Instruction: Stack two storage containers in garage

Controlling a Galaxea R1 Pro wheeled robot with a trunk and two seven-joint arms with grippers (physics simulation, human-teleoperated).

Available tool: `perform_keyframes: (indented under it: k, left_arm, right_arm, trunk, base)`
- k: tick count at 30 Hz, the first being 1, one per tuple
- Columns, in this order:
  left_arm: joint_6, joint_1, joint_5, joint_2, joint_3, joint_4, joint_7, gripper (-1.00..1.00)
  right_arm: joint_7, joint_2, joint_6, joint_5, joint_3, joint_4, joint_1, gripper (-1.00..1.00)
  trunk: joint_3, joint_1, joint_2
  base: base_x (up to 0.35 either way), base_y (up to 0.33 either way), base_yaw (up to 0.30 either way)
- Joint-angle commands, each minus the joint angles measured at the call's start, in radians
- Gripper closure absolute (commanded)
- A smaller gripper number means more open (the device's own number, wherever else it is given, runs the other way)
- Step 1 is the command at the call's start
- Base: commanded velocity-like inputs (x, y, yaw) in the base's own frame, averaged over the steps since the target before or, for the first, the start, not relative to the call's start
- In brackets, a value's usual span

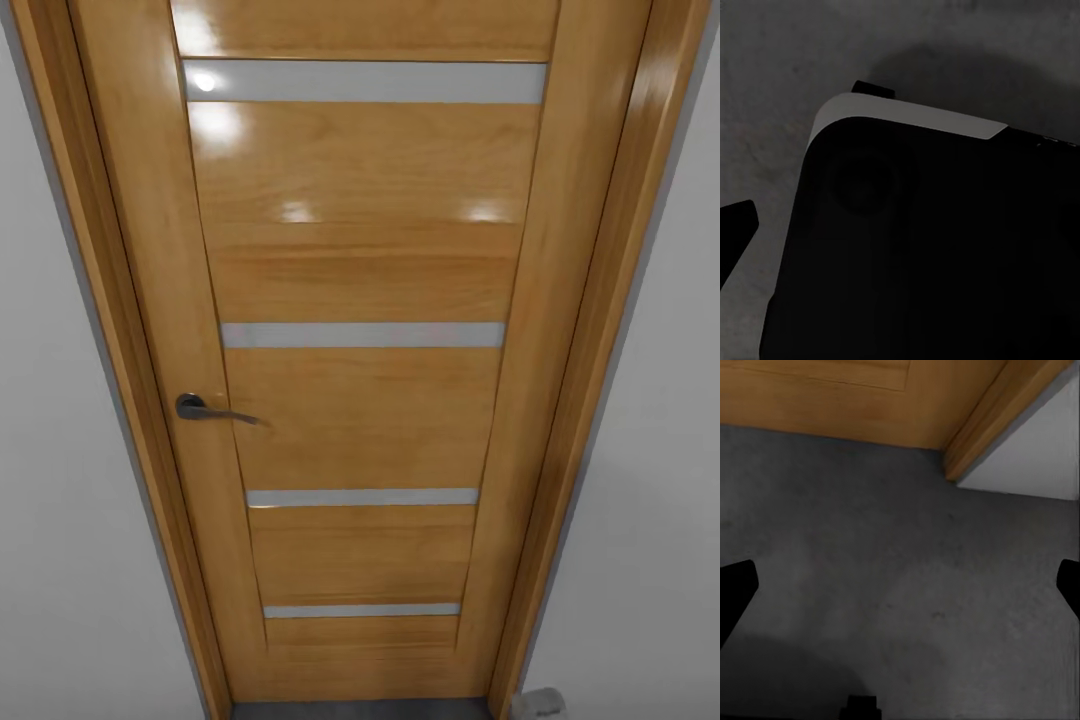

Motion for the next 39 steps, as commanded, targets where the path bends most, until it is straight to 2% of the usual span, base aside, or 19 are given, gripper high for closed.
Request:
perform_keyframes:
  k: [1,6,7,8,12,13,15,16,17,18,20,21,22,23,24,26,30,34,39]
  left_arm:
    - [-0.002,0.0,0.01,0.0,0.0,-0.001,0.0,-1.0]
    - [-0.002,0.0,0.01,0.0,0.0,-0.001,0.0,-1.0]
    - [-0.002,0.0,0.01,0.0,0.0,-0.001,0.001,-1.0]
    - [-0.002,0.0,0.01,0.0,0.0,-0.001,0.001,-1.0]
    - [-0.002,0.0,0.01,0.0,0.0,-0.001,0.001,-1.0]
    - [-0.002,0.0,0.01,0.0,0.0,-0.001,0.001,-1.0]
    - [-0.002,0.0,0.01,0.0,0.0,-0.001,0.001,-1.0]
    - [-0.002,0.0,0.01,0.0,0.0,-0.001,0.001,-1.0]
    - [-0.002,0.0,0.01,0.0,0.0,-0.001,0.001,-1.0]
    - [-0.002,0.0,0.01,0.0,0.0,-0.001,0.001,-1.0]
    - [-0.002,0.0,0.01,0.0,0.0,-0.001,0.001,-1.0]
    - [-0.002,0.0,0.01,0.0,0.0,-0.001,0.001,-1.0]
    - [-0.002,0.0,0.01,0.0,-0.001,-0.001,0.001,-1.0]
    - [-0.002,0.0,0.01,0.0,-0.001,-0.001,0.001,-1.0]
    - [-0.002,0.0,0.009,0.0,-0.001,-0.001,0.001,-1.0]
    - [-0.002,0.0,0.009,0.0,-0.001,-0.001,0.001,-1.0]
    - [-0.002,0.0,0.009,0.0,-0.001,-0.001,0.001,-1.0]
    - [-0.002,0.0,0.009,-0.002,-0.001,-0.001,0.001,-1.0]
    - [-0.002,0.0,0.009,-0.003,-0.001,-0.001,0.001,-1.0]
  right_arm:
    - [0.003,0.0,0.025,0.01,0.002,-0.019,-0.007,-1.0]
    - [0.004,0.002,0.106,0.008,0.005,-0.071,-0.086,-1.0]
    - [0.004,0.002,0.127,0.008,0.006,-0.077,-0.113,-1.0]
    - [0.004,0.009,0.201,0.007,0.007,-0.084,-0.188,-1.0]
    - [0.005,0.028,0.269,0.008,0.008,-0.088,-0.242,-1.0]
    - [0.004,0.044,0.295,0.009,0.008,-0.114,-0.261,-1.0]
    - [0.005,0.052,0.307,0.009,0.011,-0.152,-0.267,-1.0]
    - [0.004,0.06,0.38,0.011,0.086,-0.255,-0.272,-1.0]
    - [0.003,0.063,0.446,0.011,0.133,-0.333,-0.273,-1.0]
    - [0.002,0.068,0.502,0.011,0.174,-0.402,-0.273,-1.0]
    - [-0.001,0.087,0.538,0.013,0.212,-0.448,-0.273,-1.0]
    - [-0.003,0.096,0.544,0.013,0.223,-0.459,-0.273,-1.0]
    - [-0.005,0.118,0.544,0.017,0.24,-0.474,-0.274,-1.0]
    - [-0.005,0.118,0.544,0.017,0.24,-0.474,-0.274,-1.0]
    - [-0.006,0.141,0.544,0.028,0.256,-0.485,-0.282,-1.0]
    - [-0.007,0.181,0.544,0.087,0.301,-0.498,-0.308,-1.0]
    - [-0.007,0.22,0.544,0.196,0.371,-0.51,-0.328,-1.0]
    - [-0.009,0.22,0.544,0.271,0.408,-0.524,-0.341,-1.0]
    - [-0.008,0.22,0.544,0.288,0.442,-0.529,-0.381,-1.0]
  trunk:
    - [-0.001,0.0,-0.001]
    - [-0.001,0.0,-0.001]
    - [-0.001,0.0,-0.001]
    - [-0.001,0.0,-0.001]
    - [-0.001,0.0,-0.001]
    - [-0.001,0.0,-0.001]
    - [-0.001,0.0,-0.001]
    - [-0.001,0.0,-0.001]
    - [-0.001,0.0,-0.001]
    - [-0.001,0.0,-0.001]
    - [-0.001,0.0,-0.001]
    - [-0.001,0.0,-0.001]
    - [-0.001,0.0,-0.001]
    - [-0.001,0.0,-0.001]
    - [-0.001,0.0,-0.001]
    - [-0.001,0.0,-0.001]
    - [-0.001,0.0,-0.001]
    - [-0.001,0.0,-0.001]
    - [-0.001,0.0,-0.001]
  base:
    - [0.0,0.0,0.0]
    - [0.0,0.0,0.0]
    - [0.0,0.0,0.0]
    - [0.0,0.0,0.0]
    - [0.0,0.0,0.0]
    - [0.0,0.0,0.0]
    - [0.0,0.0,0.0]
    - [0.0,0.0,0.0]
    - [0.0,0.0,0.0]
    - [0.0,0.0,0.0]
    - [0.0,0.0,0.0]
    - [0.0,0.0,0.0]
    - [0.0,0.0,0.0]
    - [0.0,0.0,0.0]
    - [0.0,0.0,0.0]
    - [0.0,0.0,0.0]
    - [0.0,0.0,0.0]
    - [0.0,0.0,0.0]
    - [0.0,0.0,0.0]
